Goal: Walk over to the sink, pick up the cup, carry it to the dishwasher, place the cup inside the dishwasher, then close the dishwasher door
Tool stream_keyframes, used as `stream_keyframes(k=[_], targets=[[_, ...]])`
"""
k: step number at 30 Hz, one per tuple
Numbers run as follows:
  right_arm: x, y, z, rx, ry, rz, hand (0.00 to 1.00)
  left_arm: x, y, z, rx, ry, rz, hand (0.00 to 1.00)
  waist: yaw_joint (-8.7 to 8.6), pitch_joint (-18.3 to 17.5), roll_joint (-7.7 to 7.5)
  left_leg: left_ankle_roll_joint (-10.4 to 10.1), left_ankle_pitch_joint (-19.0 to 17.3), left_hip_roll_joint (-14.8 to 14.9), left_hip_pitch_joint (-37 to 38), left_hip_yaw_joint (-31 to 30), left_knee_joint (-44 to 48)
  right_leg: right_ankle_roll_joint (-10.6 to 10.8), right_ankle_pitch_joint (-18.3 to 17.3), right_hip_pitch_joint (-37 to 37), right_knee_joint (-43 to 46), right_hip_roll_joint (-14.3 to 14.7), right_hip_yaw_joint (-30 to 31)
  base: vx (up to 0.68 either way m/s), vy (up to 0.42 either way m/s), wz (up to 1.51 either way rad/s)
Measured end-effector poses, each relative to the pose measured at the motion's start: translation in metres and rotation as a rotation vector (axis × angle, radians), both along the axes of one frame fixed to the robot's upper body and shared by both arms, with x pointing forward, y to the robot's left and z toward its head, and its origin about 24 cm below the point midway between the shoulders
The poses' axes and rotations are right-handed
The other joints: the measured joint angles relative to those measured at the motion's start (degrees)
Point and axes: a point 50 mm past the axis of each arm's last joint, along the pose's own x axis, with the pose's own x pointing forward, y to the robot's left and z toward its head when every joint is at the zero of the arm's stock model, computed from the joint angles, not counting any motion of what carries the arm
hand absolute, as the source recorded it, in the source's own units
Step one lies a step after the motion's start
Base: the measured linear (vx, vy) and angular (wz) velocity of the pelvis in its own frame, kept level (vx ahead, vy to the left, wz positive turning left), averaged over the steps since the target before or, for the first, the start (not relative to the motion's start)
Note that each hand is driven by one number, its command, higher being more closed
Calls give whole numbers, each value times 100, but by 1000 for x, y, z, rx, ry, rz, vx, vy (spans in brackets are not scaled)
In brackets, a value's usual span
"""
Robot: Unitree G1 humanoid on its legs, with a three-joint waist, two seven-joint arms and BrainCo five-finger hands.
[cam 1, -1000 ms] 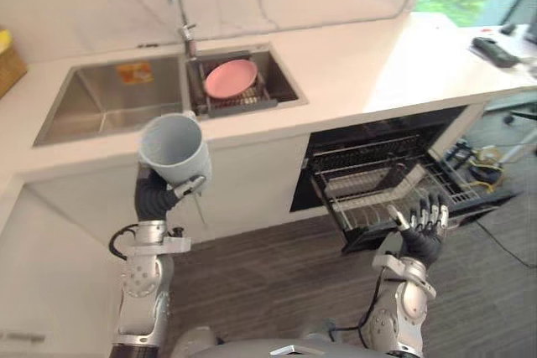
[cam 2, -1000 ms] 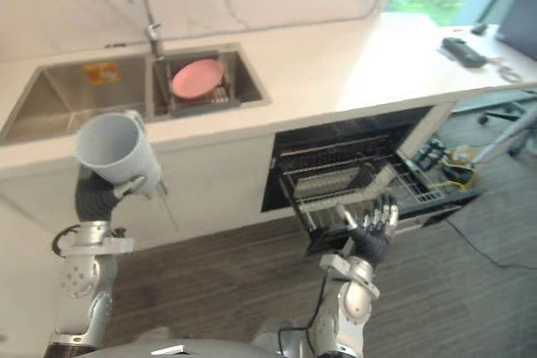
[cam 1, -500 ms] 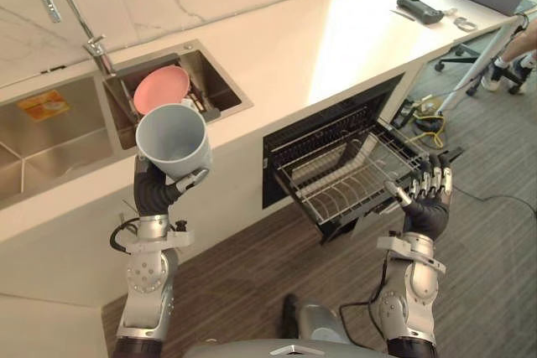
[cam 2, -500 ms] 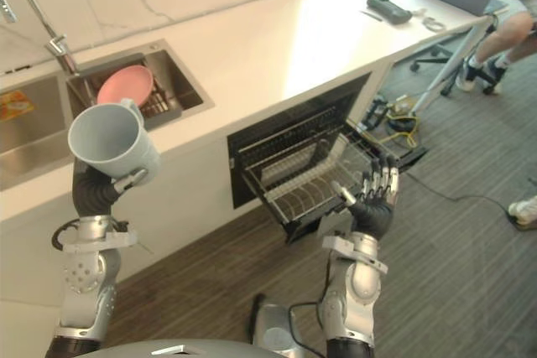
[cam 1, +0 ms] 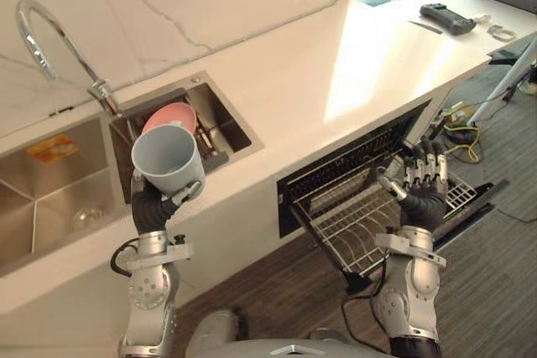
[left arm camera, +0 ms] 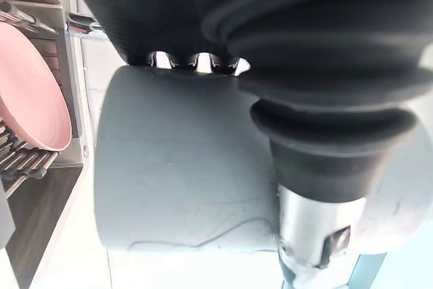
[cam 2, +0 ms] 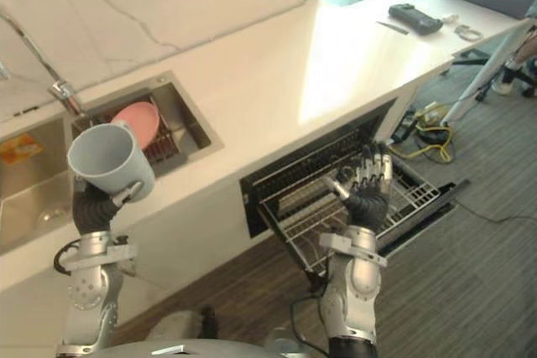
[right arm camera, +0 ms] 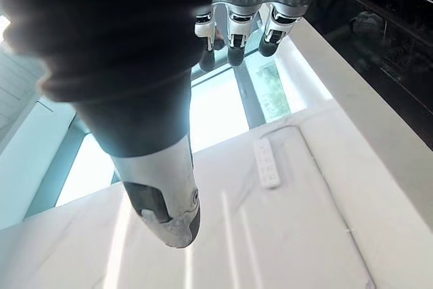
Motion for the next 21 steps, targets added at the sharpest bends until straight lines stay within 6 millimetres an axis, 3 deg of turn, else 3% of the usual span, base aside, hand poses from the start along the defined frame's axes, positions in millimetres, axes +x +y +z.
stream_keyframes(k=[1, 3, 5, 6, 13, 17, 21], targets=[[1, 1, -3, 8, 16, 3, 0, 1, 1, 0, 5, 2, -1, 100, -19, -22, -19, 42, -20, -30, 33, 44, 32, 71, -52, 26, 27, -32, 62, 210, 224, -35], [-4, 10, -11, 49, 42, 14, 0, 1, 2, 4, 14, -13, -4, 100, -47, -113, -381, 205, 135, -381, 332, 155, -570, 127, -74, 33, -71, -392, 63, 172, 195, -8], [-3, 13, -11, 63, 37, 14, 0, 1, 2, 7, 18, -22, -5, 100, -40, -143, -536, 293, 307, -531, 441, 230, -980, 142, -41, -24, -176, -542, 39, 124, 153, -2], [-2, 13, -10, 66, 30, 13, 0, 1, 3, 6, 19, -14, -4, 100, -43, -144, -561, 333, 334, -606, 481, 235, -1079, 244, 32, 2, -255, -589, 17, 112, 133, -1], [5, 17, -2, 74, -16, 59, 0, -1, 5, 13, 11, -53, 2, 100, -117, -155, -546, 364, 474, -655, 644, 283, -1426, 383, 245, 110, -605, -625, -116, 23, 20, -6], [6, 22, -2, 103, -30, 101, 0, 0, 1, 22, -25, -112, -18, 100, -169, -183, -536, 372, 557, -616, 840, 414, -1674, 372, 383, 190, -780, -556, -79, -37, -1, -22], [5, 27, 12, 111, -111, 160, 0, 6, -1, 39, -73, -202, -39, 100, -222, -200, -530, 357, 625, -569, 977, 697, -1905, 359, 550, 135, -1006, -515, 83, -49, 30, -34]])
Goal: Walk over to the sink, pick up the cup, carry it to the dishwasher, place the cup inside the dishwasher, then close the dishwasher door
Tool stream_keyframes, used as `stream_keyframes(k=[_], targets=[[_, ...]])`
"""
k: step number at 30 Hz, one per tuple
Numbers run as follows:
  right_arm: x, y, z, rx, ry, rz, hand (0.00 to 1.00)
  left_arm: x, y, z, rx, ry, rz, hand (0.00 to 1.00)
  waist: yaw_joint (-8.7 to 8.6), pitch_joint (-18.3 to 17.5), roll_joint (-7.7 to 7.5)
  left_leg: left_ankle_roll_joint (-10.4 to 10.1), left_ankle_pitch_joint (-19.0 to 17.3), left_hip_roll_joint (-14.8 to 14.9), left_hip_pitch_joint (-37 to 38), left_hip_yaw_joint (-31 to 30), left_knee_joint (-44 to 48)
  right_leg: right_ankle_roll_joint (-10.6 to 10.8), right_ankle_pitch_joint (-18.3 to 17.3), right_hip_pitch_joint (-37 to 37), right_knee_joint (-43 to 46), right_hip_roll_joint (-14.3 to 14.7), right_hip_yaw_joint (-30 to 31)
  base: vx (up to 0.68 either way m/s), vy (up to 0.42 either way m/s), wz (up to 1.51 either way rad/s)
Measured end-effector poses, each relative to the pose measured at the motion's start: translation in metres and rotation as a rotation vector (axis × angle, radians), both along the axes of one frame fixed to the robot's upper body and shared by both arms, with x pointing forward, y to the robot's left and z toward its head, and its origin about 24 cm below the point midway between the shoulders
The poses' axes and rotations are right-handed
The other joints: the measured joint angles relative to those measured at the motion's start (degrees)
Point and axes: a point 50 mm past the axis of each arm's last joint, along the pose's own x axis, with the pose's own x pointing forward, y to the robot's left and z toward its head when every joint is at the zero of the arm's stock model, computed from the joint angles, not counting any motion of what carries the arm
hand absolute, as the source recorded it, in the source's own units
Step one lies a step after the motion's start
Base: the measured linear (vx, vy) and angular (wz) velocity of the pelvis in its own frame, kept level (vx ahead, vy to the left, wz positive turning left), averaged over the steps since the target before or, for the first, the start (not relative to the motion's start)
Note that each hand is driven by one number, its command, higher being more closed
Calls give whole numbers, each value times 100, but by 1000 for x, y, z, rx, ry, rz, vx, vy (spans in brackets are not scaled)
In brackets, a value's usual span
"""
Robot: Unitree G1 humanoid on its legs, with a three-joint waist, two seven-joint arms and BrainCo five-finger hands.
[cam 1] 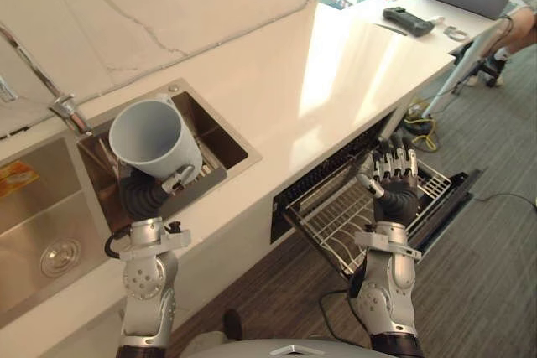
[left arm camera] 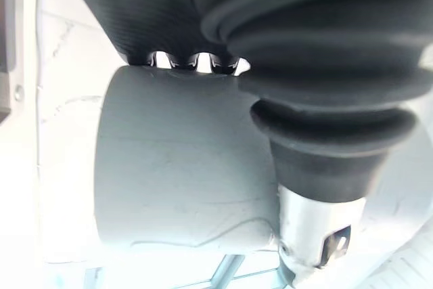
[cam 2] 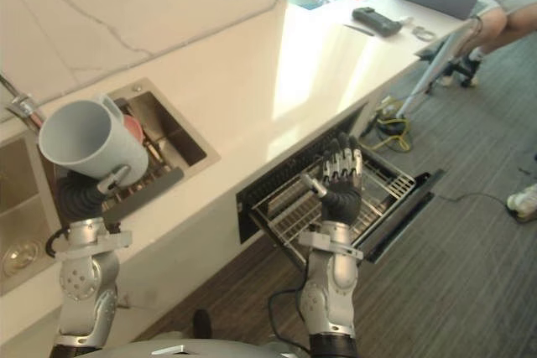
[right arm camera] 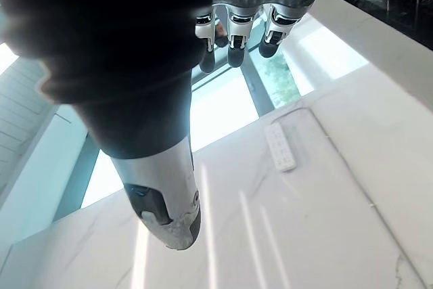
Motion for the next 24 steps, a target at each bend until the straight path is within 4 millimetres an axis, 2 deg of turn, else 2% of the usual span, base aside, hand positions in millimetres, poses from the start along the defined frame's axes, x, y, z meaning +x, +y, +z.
stream_keyframes(k=[4, 7, 8, 9, 12, 13, 14, 15, 17, 19, 24], targets=[[-1, 3, 13, 1, -48, 14, 0, 1, 1, 6, -48, -39, -9, 100, -13, -22, -39, -16, -83, 65, 74, 408, 32, 4, 176, -132, -28, 11, 5, -26, 36, -62], [0, 4, 12, 6, -27, 29, 0, 0, 0, 11, -70, -64, -13, 100, -27, -2, -127, -36, -356, 117, 76, 616, 341, -4, 205, -370, 261, -3, -35, -9, 11, -82], [0, 4, 12, 6, -24, 32, 0, 0, -1, 12, -74, -70, -15, 100, -7, -2, -133, -26, -530, 133, 24, 618, 562, -44, 181, -506, 443, -21, -89, -13, -14, -82], [0, 4, 13, 5, -30, 33, 0, 2, -2, 15, -83, -81, -10, 100, -23, 16, -136, -18, -665, 196, -24, 675, 771, -184, 98, -568, 537, -70, -243, -12, -9, -74], [-1, 6, 18, -10, -57, 49, 0, 8, -1, 22, -117, -100, 19, 100, -91, 22, -143, 4, -837, 313, -163, 870, 1174, -313, 92, -665, 670, -240, -661, 4, 23, -41], [-1, 6, 18, -13, -58, 53, 0, 9, -1, 23, -122, -99, 23, 100, -86, 23, -147, 4, -860, 334, -195, 854, 1243, -204, 197, -653, 611, -224, -661, 26, 5, -36], [-1, 6, 18, -18, -61, 58, 0, 10, -1, 24, -128, -97, 26, 100, -75, 22, -147, -15, -910, 369, -255, 788, 1333, 12, 357, -596, 413, -182, -660, 40, -33, -16], [-1, 6, 18, -22, -58, 63, 0, 12, -3, 23, -131, -87, 22, 100, -67, 36, -130, -26, -923, 434, -298, 753, 1362, 20, 642, -367, -94, -44, -700, 39, -41, -12], [1, 7, 19, -25, -55, 77, 0, 13, -2, 21, -145, -63, 38, 100, -15, 53, -156, -47, -936, 487, -306, 755, 1399, 4, 945, -88, -662, 72, -761, 12, -19, -2], [5, 8, 24, -40, -72, 93, 0, 13, 0, 20, -161, -48, 59, 100, 40, 75, -150, -72, -954, 546, -420, 741, 1502, -30, 1090, -50, -901, 140, -802, -54, -52, 2], [13, 12, 30, -60, -83, 172, 0, 12, 2, 17, -167, -40, 49, 100, 122, 135, -132, -117, -933, 591, -469, 679, 1520, -132, 1058, -79, -908, 185, -817, -71, -37, 1]])
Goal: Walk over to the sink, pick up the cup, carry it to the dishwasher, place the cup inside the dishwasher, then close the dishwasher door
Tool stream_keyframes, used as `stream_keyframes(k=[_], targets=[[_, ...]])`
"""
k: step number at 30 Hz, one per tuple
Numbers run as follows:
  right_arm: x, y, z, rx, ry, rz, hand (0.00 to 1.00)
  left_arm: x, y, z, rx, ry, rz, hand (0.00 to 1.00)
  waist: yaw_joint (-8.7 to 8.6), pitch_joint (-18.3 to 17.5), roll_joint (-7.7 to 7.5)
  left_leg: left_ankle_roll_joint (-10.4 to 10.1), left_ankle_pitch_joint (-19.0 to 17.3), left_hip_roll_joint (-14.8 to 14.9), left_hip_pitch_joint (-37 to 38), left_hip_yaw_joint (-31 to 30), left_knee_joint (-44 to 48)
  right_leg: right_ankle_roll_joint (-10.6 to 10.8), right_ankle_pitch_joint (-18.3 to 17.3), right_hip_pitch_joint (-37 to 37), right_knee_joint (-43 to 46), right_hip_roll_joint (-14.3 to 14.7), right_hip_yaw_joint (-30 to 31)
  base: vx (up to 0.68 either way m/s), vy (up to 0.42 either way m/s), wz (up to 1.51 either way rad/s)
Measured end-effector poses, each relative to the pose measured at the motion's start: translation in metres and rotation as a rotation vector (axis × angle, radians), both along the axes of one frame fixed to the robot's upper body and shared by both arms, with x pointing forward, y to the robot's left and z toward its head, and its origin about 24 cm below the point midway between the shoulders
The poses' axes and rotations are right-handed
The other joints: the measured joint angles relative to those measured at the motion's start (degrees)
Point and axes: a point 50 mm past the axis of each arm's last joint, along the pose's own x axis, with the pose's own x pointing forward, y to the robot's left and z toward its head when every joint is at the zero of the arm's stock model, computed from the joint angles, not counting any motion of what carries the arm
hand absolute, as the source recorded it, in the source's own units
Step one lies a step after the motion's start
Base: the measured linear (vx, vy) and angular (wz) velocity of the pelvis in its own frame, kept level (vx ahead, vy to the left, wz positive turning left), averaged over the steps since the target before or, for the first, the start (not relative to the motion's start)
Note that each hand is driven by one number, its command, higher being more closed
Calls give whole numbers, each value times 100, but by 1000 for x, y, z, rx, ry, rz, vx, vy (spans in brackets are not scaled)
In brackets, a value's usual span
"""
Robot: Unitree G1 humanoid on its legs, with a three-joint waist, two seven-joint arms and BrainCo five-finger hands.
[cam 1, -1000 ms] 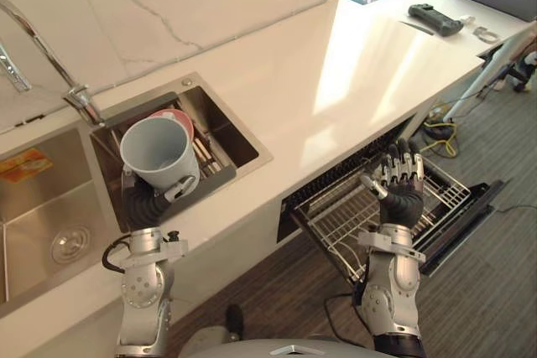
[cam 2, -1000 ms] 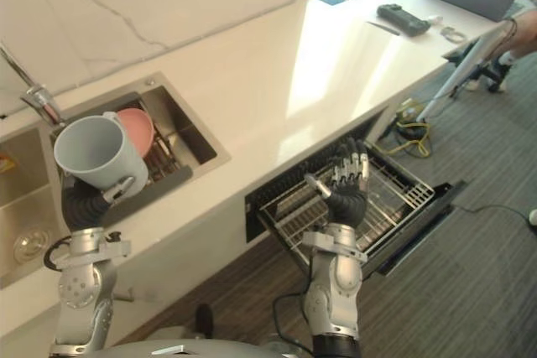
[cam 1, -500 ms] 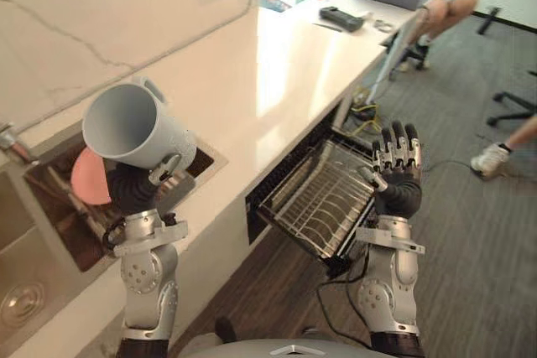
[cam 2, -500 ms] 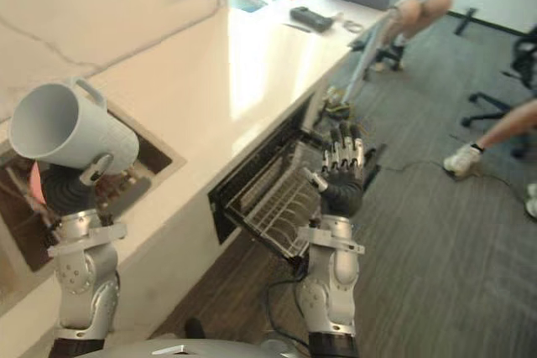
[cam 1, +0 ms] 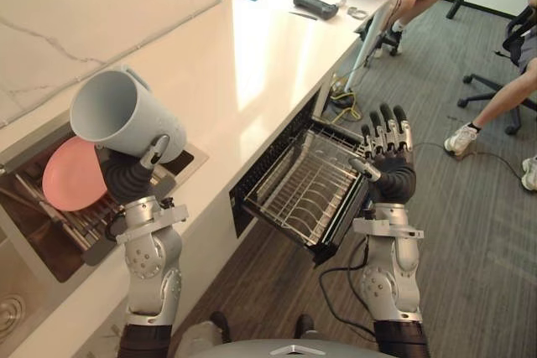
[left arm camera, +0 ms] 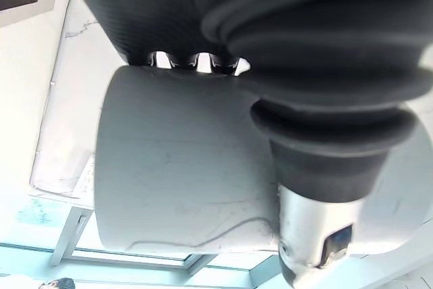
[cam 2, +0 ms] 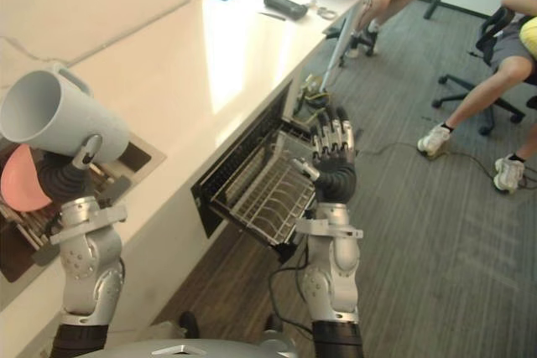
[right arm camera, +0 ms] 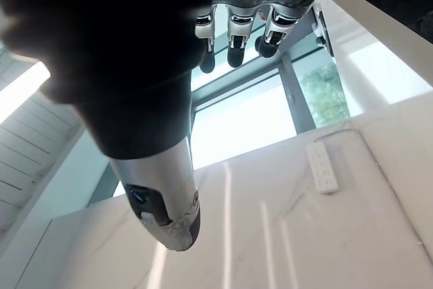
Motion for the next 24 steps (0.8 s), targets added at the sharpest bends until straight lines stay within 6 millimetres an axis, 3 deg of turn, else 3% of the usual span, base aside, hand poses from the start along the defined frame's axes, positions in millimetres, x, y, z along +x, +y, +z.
stream_keyframes(k=[16, 24], targets=[[3, 21, -9, 49, -8, 254, 0, 7, -15, -18, 68, 107, -152, 100, -84, -1, 1, -27, -19, -216, 27, -366, -47, 103, 46, -20, -28, -122, 41, -15, -2, -1], [-3, 43, 7, 49, -89, 395, 0, 7, -27, -24, 212, 175, 23, 100, -110, -16, 0, -24, -14, -221, 117, -234, -106, 75, 36, -59, -30, -122, 196, -37, -11, -10]])
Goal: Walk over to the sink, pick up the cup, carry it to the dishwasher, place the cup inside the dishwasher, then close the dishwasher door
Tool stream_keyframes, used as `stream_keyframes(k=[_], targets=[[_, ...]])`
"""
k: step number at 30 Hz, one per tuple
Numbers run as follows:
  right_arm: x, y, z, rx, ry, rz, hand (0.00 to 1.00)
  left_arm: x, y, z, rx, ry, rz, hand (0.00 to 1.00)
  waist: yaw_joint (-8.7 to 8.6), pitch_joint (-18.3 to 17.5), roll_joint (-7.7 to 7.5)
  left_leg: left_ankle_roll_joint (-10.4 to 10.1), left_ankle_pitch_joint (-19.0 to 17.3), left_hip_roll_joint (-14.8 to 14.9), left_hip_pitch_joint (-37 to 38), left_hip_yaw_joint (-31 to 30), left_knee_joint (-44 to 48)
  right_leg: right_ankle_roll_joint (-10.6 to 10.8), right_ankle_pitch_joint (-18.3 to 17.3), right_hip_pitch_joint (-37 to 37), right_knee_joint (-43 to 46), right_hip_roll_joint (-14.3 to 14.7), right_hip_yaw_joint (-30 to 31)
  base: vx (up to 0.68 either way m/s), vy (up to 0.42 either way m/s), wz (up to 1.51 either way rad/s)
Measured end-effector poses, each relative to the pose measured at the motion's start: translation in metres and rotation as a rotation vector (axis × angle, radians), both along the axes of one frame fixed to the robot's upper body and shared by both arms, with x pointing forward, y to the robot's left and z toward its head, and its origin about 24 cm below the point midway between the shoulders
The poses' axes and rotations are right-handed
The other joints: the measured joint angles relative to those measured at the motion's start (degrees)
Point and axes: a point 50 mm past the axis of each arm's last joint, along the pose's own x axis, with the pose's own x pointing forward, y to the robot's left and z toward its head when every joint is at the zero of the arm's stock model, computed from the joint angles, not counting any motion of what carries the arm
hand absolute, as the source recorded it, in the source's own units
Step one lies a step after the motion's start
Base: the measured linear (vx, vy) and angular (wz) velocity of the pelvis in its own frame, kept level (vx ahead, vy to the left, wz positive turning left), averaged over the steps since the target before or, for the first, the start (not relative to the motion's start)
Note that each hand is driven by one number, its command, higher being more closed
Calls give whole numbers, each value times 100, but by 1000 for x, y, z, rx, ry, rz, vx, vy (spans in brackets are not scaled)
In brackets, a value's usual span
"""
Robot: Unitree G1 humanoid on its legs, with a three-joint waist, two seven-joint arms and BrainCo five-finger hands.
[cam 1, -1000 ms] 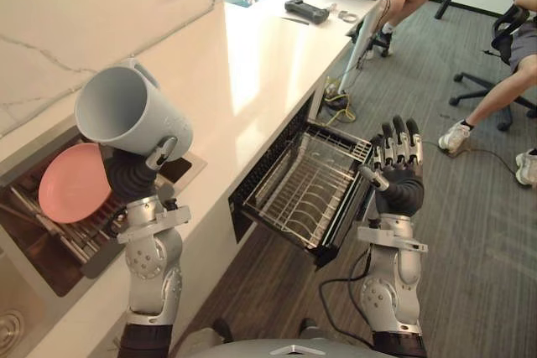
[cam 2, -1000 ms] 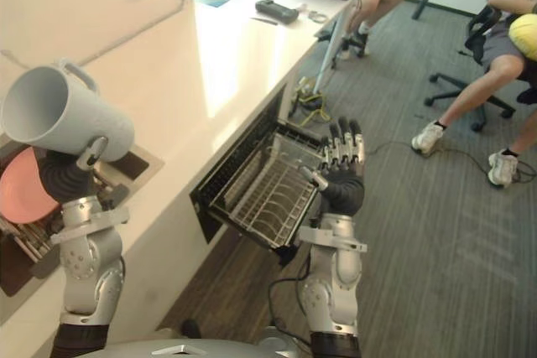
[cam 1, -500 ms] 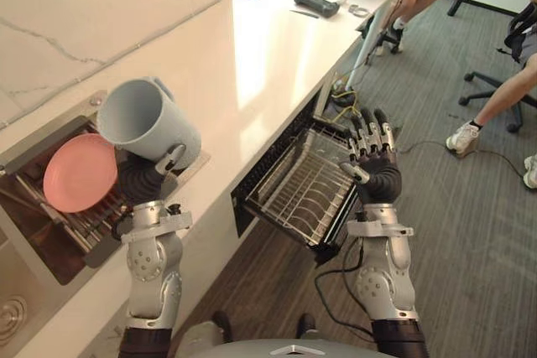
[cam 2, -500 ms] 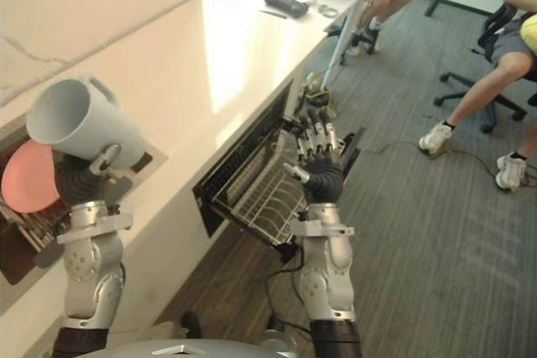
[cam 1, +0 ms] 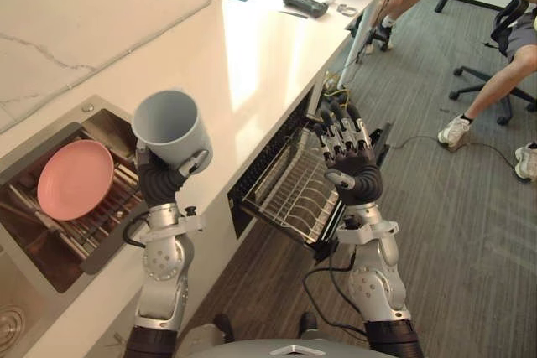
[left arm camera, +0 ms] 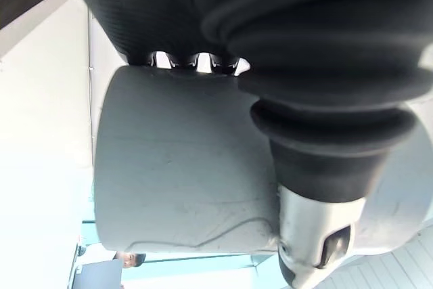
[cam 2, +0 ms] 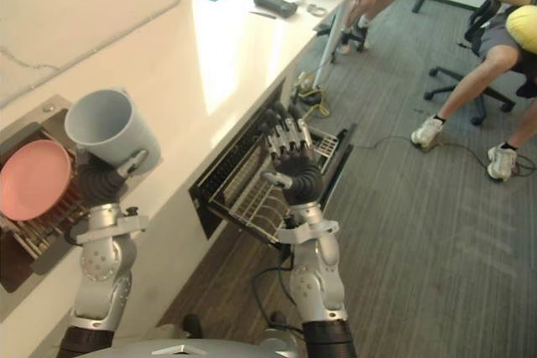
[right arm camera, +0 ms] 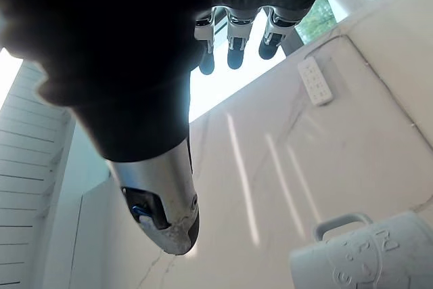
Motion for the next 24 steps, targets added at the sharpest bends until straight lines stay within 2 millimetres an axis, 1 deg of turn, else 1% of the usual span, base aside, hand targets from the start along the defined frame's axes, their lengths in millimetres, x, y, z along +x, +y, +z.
stream_keyframes(k=[1, 3, 7, 10, 12, 15, 19, 21, 24], targets=[[0, 1, 0, -1, 2, 5, 0, 0, 0, 0, 16, 0, 22, 100, -2, -3, -2, 0, 0, 0, 0, -2, 1, 1, 1, -3, 0, 1, 4, -33, -24, -4], [0, 8, -2, -1, 17, 40, 0, -2, -1, 1, 76, -13, 108, 100, 10, -5, -4, 1, 0, 0, 0, -15, 2, 7, 12, -26, 0, 6, 44, -28, -23, -8], [0, 17, -3, 6, 37, 68, 0, -2, -5, 2, 116, -22, 159, 100, 45, -8, -6, 1, 0, -4, -1, -144, -5, 7, 26, -45, 0, 10, 85, -36, -26, -5], [0, 27, -5, 16, 66, 89, 0, -2, -9, -1, 133, -3, 153, 100, 45, -53, -23, 1, 1, 1, -1, -135, -9, 2, 29, -58, 1, 12, 106, -44, -21, -3], [-1, 33, -6, 24, 87, 101, 0, 0, -10, -6, 146, 18, 150, 100, 43, -142, -65, 1, 0, 9, 0, -101, -19, -2, 35, -83, 1, 17, 145, -35, -24, -7], [-1, 34, -6, 28, 86, 99, 0, -1, -13, -6, 145, 19, 138, 100, 55, -201, -134, 0, 0, 11, 4, -33, -20, -4, 54, -115, 2, 19, 218, -33, -19, -11], [0, 33, -10, 32, 111, 87, 0, -1, -16, -7, 144, 22, 129, 100, 74, -250, -189, -2, -8, 11, 66, 55, -34, -7, 81, -122, 4, 16, 317, -48, -16, -14], [1, 36, -15, 30, 132, 92, 0, -1, -18, -9, 142, 29, 127, 100, 79, -282, -197, -9, -13, 11, 121, 105, -55, -9, 81, -113, 14, 14, 360, -55, -18, -14], [0, 38, -15, 35, 145, 92, 0, -1, -21, -12, 134, 40, 126, 100, 73, -309, -193, -55, -45, 12, 186, 173, -89, -7, 71, -119, 57, 10, 432, -58, -20, -12]])
